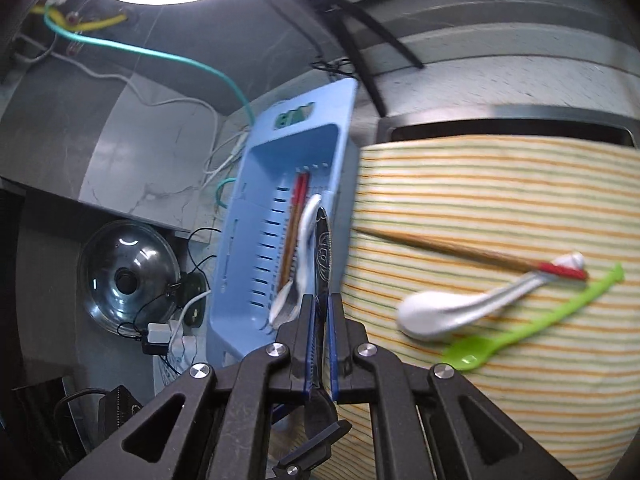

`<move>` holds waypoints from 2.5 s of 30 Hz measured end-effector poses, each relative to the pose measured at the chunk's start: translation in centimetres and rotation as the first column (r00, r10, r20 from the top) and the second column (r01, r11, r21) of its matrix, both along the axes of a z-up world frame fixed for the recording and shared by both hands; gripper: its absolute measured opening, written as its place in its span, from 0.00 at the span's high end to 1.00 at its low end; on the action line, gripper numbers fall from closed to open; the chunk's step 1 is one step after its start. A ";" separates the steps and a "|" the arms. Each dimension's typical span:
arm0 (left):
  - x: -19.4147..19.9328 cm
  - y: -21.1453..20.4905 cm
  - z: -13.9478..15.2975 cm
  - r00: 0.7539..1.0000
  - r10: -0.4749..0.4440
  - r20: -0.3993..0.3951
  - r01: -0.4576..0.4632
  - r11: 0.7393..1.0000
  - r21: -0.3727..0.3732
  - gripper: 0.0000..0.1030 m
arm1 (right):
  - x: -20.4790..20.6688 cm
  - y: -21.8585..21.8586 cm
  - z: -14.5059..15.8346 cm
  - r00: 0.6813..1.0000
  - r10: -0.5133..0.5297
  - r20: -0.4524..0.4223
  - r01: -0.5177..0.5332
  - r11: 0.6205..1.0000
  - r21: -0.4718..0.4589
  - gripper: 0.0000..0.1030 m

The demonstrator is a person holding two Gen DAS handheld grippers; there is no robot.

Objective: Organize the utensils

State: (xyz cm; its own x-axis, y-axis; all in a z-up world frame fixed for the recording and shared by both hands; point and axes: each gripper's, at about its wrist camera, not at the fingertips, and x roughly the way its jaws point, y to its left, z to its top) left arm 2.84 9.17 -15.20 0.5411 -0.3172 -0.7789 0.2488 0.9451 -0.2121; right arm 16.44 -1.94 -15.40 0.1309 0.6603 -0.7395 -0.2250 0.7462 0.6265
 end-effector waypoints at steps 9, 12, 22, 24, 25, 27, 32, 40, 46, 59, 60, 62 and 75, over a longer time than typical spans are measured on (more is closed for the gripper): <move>2.1 4.1 -0.7 0.995 0.098 -0.004 -0.098 0.995 0.036 0.68 | 2.2 5.6 -0.9 0.996 0.086 0.005 -0.086 0.996 0.010 0.95; 2.5 4.9 -1.2 0.993 0.118 -0.019 -0.117 0.992 0.049 0.68 | 2.8 6.8 -1.5 0.994 0.106 0.004 -0.106 0.994 0.008 0.95; 2.5 6.0 -1.1 0.984 0.178 -0.025 -0.176 0.983 0.050 0.73 | 3.2 7.9 -1.5 0.989 0.138 0.049 -0.137 0.990 -0.036 0.91; 2.4 6.1 -1.1 0.983 0.184 -0.024 -0.182 0.982 0.055 0.73 | 3.2 7.2 -1.3 0.990 0.132 0.056 -0.130 0.991 -0.033 0.72; 2.4 6.1 -1.1 0.983 0.183 -0.025 -0.181 0.982 0.058 0.73 | 3.1 6.8 -1.1 0.990 0.127 0.067 -0.125 0.992 -0.030 0.69; 2.2 5.9 -0.9 0.983 0.180 -0.021 -0.179 0.982 0.061 0.73 | 3.0 6.0 -0.8 0.989 0.122 0.084 -0.119 0.992 -0.040 0.67; 1.7 4.6 0.1 0.989 0.148 0.008 -0.148 0.986 0.076 0.73 | 2.9 2.7 -0.6 0.990 0.101 0.098 -0.098 0.994 -0.039 0.67; 1.4 2.5 1.7 0.995 0.083 0.047 -0.087 0.992 0.094 0.72 | 3.1 -4.8 0.2 0.983 0.040 0.181 -0.021 0.995 -0.101 0.67; 1.5 0.6 1.4 0.999 0.021 0.040 -0.025 0.993 0.117 0.72 | 3.8 -9.1 -0.3 0.981 0.009 0.195 0.020 0.989 -0.145 0.67; 5.3 -4.4 -0.3 0.994 -0.108 -0.036 0.110 0.991 0.080 0.53 | 2.2 -13.1 -3.4 0.998 -0.029 0.047 0.034 0.996 -0.089 0.61; 5.8 -4.8 -0.4 0.992 -0.117 -0.045 0.120 0.990 0.076 0.53 | 2.2 -13.1 -3.7 0.999 -0.031 0.031 0.033 0.997 -0.076 0.61; 6.5 -5.6 -0.8 0.989 -0.137 -0.058 0.141 0.987 0.078 0.53 | 2.2 -13.1 -4.1 0.999 -0.038 0.009 0.038 0.998 -0.059 0.61; 9.0 -7.2 -3.3 0.971 -0.152 -0.184 0.150 0.988 -0.024 0.53 | 4.4 -8.7 -6.6 0.996 0.065 -0.065 -0.066 0.998 -0.019 0.61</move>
State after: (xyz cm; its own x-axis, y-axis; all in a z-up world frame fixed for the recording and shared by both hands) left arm 11.88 1.97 -18.50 0.3336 -0.3927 -0.8570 0.3440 0.8971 -0.2772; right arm 20.86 -10.64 -22.01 0.0393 0.6503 -0.7587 -0.2332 0.7443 0.6258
